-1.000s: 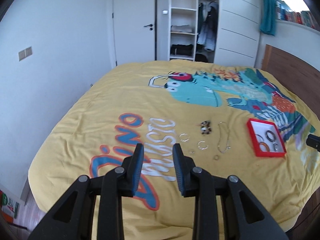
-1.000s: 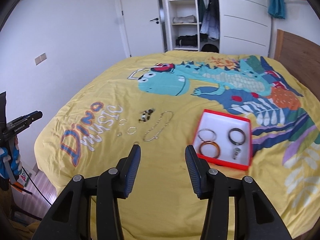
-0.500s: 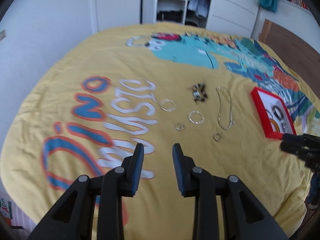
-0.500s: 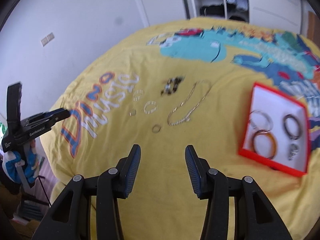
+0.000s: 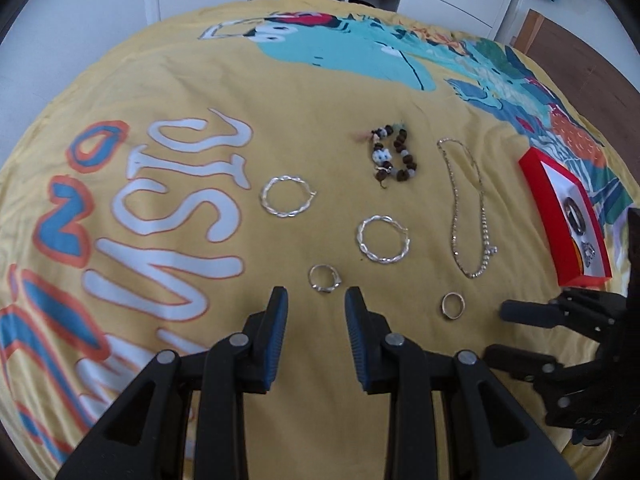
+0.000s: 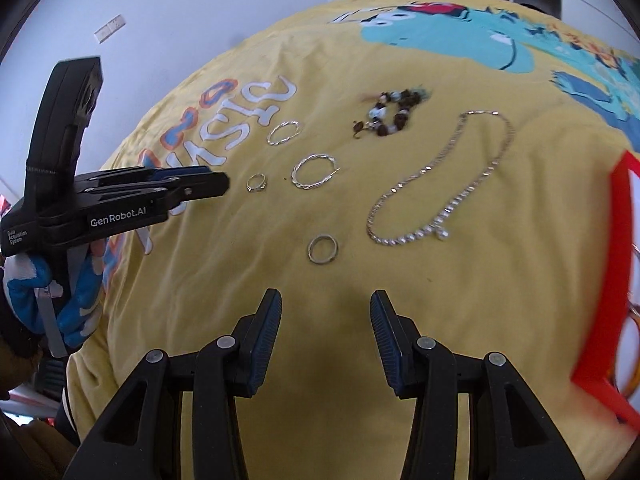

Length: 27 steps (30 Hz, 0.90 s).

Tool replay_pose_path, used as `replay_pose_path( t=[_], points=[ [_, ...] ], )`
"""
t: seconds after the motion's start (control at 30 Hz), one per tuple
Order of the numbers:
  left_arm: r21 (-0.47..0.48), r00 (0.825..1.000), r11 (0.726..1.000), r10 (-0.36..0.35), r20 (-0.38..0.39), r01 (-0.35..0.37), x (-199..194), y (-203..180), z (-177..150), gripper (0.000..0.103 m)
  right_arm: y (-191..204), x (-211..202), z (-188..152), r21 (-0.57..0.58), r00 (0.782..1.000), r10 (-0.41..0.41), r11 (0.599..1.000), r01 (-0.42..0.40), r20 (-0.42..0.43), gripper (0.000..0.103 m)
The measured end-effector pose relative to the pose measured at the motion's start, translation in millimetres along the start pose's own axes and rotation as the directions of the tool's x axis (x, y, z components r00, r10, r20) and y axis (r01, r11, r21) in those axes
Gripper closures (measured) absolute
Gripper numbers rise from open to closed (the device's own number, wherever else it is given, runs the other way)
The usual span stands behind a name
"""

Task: Organize jewelry
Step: 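Grasp a small silver ring with the left tool while the right grasps another ring, then carry both small silver rings into the red box and open both tools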

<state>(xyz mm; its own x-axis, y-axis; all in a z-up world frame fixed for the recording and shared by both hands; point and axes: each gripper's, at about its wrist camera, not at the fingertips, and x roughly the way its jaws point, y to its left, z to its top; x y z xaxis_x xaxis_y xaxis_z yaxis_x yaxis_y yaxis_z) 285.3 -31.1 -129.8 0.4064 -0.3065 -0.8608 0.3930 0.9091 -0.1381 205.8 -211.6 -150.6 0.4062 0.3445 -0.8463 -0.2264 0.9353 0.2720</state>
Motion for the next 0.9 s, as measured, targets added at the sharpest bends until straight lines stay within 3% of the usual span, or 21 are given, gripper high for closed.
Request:
replay_pose_path(
  t=[0.2,0.53,0.63,0.73,0.9],
  points=[
    [0.022,0.999,0.999,-0.031,-0.024,0.032,13.4,-5.2,0.2,0.075,-2.0,20.2,8.8,0.000,1.000,0.008,1.000,-0.008,-0.005,0.057],
    [-0.011,0.999,1.000,-0.023,-0.044,0.023,35.0,2.5,4.0,0.076,-0.4,37.0,21.6,-0.032,1.000,0.011,0.999,-0.011,0.001,0.059],
    [-0.007,0.999,1.000,-0.015,-0.041,0.015,38.3,3.3,2.7,0.083,0.9,42.0,24.0,-0.052,1.000,-0.007,0.999,0.007,0.003,0.067],
    [-0.017,0.999,1.000,-0.011,-0.036,0.010,40.2,4.8,2.0,0.084,1.9,43.2,24.1,-0.068,1.000,-0.022,0.997,0.022,0.001,0.082],
    [-0.006,1.000,1.000,0.002,-0.029,-0.002,31.5,0.6,-1.2,0.084,7.7,39.3,19.7,-0.079,1.000,-0.028,0.996,0.028,0.001,0.083]
  ],
)
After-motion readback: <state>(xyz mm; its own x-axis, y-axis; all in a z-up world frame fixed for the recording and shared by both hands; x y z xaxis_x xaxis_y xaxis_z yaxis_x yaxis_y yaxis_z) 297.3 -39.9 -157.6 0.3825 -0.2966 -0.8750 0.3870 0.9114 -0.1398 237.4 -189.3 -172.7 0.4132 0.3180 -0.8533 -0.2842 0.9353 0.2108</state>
